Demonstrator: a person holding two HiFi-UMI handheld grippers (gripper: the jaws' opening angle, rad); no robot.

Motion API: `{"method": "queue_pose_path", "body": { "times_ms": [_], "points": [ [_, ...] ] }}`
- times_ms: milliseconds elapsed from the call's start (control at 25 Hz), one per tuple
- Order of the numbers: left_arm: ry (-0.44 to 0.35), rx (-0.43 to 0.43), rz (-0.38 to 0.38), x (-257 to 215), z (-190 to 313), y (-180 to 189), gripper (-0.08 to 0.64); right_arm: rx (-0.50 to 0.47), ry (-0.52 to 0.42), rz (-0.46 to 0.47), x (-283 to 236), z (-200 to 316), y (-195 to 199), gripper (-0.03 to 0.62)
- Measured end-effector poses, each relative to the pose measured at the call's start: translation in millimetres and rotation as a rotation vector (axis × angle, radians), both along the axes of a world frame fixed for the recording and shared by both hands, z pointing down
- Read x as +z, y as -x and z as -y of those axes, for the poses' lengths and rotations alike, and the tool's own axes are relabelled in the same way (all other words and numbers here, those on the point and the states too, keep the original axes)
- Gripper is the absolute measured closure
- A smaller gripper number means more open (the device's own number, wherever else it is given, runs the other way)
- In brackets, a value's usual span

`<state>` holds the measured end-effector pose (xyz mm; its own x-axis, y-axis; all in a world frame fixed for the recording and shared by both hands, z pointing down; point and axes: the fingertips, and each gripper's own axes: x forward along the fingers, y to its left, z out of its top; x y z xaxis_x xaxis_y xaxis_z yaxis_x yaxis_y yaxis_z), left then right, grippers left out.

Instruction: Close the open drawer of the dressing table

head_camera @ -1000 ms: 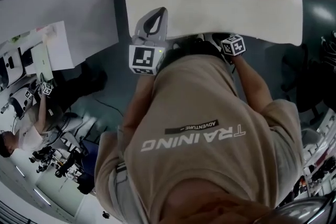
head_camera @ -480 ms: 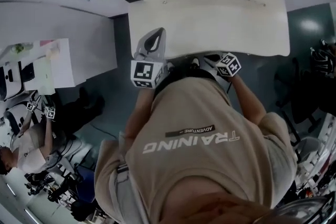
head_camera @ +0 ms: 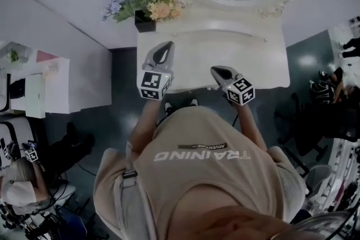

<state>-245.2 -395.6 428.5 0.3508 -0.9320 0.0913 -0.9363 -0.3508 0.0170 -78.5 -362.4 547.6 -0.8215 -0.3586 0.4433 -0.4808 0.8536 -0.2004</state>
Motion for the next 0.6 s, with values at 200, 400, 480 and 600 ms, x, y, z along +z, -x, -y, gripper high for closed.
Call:
{"method": "queue_pose_path", "body": {
  "times_ms": [200,400,480,600],
  "points": [
    [-0.033,0.003,-0.017,-22,-2,4,0.563,0.011,-0.134,0.06,-74,25,17,0.588],
    [-0.13,0.019,0.019,-69,4,16,0.563,0.013,-0.284,0.12,-134,53,41,0.588],
    [-0.166,0.016,0.028,-89,6,23,0.563,0.017,-0.34,0.142,-157,60,50,0.588],
    [-0.199,0.005,0.038,-111,10,35,0.563,0.035,-0.424,0.178,-194,67,60,0.588]
  ]
}}
